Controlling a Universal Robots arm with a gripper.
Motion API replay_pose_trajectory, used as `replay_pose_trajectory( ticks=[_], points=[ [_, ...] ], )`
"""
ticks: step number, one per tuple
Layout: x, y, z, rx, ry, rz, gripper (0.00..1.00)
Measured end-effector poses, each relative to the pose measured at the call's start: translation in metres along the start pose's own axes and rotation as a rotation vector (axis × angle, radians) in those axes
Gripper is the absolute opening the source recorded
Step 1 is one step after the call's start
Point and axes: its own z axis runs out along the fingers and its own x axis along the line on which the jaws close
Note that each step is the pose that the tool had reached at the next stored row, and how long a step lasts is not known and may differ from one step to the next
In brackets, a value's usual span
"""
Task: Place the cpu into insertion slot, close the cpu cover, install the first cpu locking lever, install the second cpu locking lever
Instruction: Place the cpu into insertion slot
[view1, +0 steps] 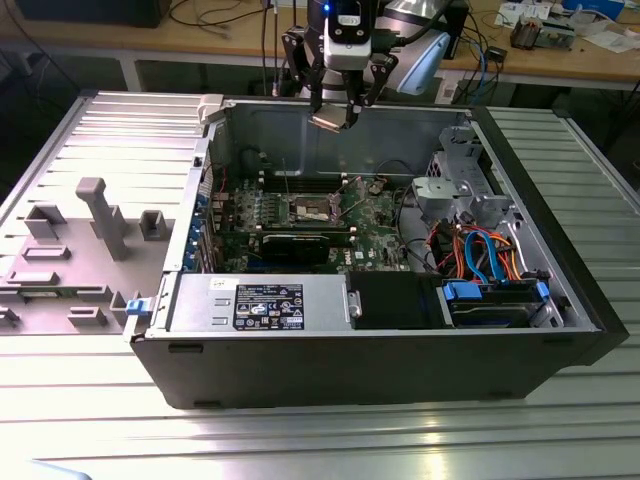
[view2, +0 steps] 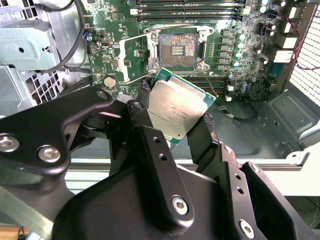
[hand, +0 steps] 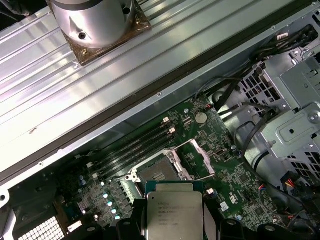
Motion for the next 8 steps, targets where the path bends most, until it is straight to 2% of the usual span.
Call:
replay_pose_trajectory(
  ticks=[5, 8],
  points=[
    [0.0, 0.0, 0.0, 0.0, 0.0, 0.001, 0.55],
    [0.0, -0.0001, 0.0004, -0.0009, -0.0043, 0.049, 0.55]
  ],
)
